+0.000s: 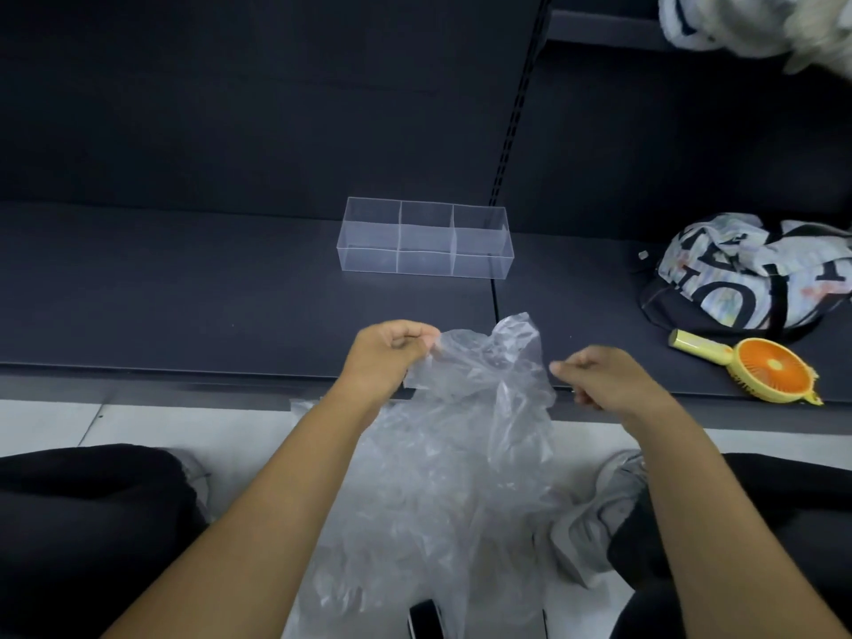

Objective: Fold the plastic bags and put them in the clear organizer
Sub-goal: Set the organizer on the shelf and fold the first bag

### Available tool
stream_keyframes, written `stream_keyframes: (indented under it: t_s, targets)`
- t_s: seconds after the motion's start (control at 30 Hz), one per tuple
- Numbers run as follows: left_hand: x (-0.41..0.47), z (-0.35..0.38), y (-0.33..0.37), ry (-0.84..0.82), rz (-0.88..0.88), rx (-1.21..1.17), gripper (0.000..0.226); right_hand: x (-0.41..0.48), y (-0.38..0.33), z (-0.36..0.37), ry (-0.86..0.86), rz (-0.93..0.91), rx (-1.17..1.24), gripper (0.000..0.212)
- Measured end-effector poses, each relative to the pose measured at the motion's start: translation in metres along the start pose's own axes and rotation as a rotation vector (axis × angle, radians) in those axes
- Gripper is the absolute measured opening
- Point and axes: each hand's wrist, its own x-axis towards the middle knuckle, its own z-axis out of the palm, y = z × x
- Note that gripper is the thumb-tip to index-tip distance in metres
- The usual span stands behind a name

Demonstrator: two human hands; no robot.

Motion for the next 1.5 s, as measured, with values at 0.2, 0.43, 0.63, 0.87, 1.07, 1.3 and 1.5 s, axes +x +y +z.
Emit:
stream_keyframes:
  t_s: [0.2, 0.43, 0.63, 0.87, 1.07, 1.3, 1.5]
  targets:
    - [-0.003, -0.005, 0.003, -0.163, -0.016, 0.054, 0.013, 0.021, -0.005, 0.021, -0.48, -0.05, 0.595, 0.095]
    - [0.001, -0.03, -0.004, -0.047, -0.039, 0.068, 0.021, 0.039, 0.018, 0.055, -0.699, 0.027, 0.618, 0.026]
    - [0.004, -0.057, -0.017, -0.058, -0.211, 0.24, 0.023, 0.034, -0.006, 0.057, -0.331, -0.058, 0.568, 0.024]
    - [0.008, -0.038, 0.002, -0.153, -0.202, 0.233, 0.05, 0.01, -0.053, 0.068, -0.339, -0.354, 0.364, 0.035]
    - [0.012, -0.021, 0.005, -0.06, -0.151, -0.1, 0.02, 0.01, -0.049, 0.066, -0.4, -0.228, 0.319, 0.051]
    - [0.027, -0.049, -0.03, 0.279, -0.277, -0.14, 0.021, 0.01, 0.034, 0.054, -0.56, -0.003, 0.667, 0.069]
    - [0.038, -0.058, -0.058, 0.441, -0.368, -0.191, 0.025, 0.009, 0.033, 0.086, -0.456, -0.025, 0.852, 0.071]
